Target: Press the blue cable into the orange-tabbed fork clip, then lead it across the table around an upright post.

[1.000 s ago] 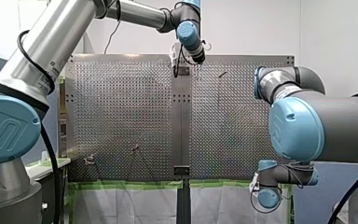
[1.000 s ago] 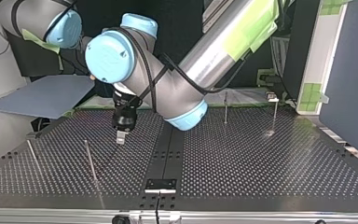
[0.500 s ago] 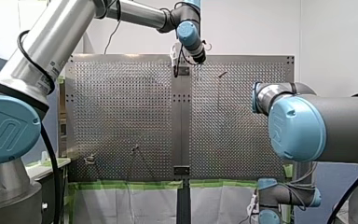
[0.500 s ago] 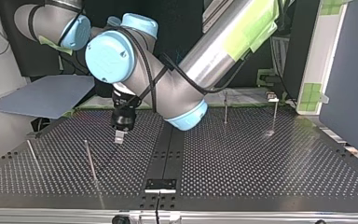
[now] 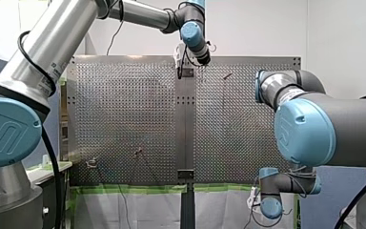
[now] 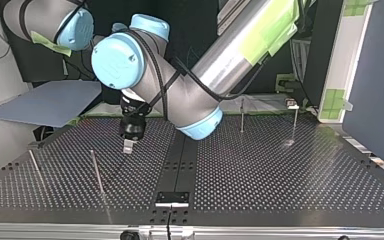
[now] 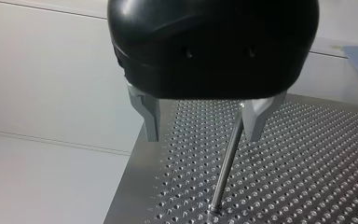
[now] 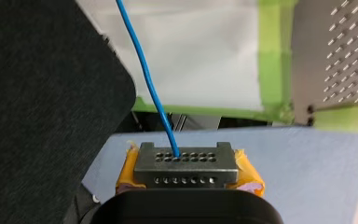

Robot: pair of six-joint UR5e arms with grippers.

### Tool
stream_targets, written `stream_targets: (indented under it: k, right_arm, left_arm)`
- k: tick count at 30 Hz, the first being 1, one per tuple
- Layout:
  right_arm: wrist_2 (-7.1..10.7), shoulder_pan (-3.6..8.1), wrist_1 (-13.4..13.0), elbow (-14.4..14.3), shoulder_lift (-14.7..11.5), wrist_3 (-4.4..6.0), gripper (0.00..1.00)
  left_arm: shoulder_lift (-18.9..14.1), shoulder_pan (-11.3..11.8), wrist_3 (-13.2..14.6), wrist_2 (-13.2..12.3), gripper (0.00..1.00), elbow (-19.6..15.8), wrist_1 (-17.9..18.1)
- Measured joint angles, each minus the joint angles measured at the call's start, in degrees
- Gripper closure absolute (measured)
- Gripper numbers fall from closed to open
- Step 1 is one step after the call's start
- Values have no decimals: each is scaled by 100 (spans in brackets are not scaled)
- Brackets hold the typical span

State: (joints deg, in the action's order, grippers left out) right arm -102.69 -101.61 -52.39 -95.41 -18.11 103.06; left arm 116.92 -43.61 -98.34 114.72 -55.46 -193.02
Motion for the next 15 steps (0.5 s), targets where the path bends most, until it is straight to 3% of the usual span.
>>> stream_targets:
  k: [8,15]
  right_arm:
    - [192,-43,469,78,-468,36,100]
    - [349,-69,816,132,-817,197,100]
  left_arm:
    - [0,0,0,2,13,0,5]
    - [0,0,0,12,13,-2,2]
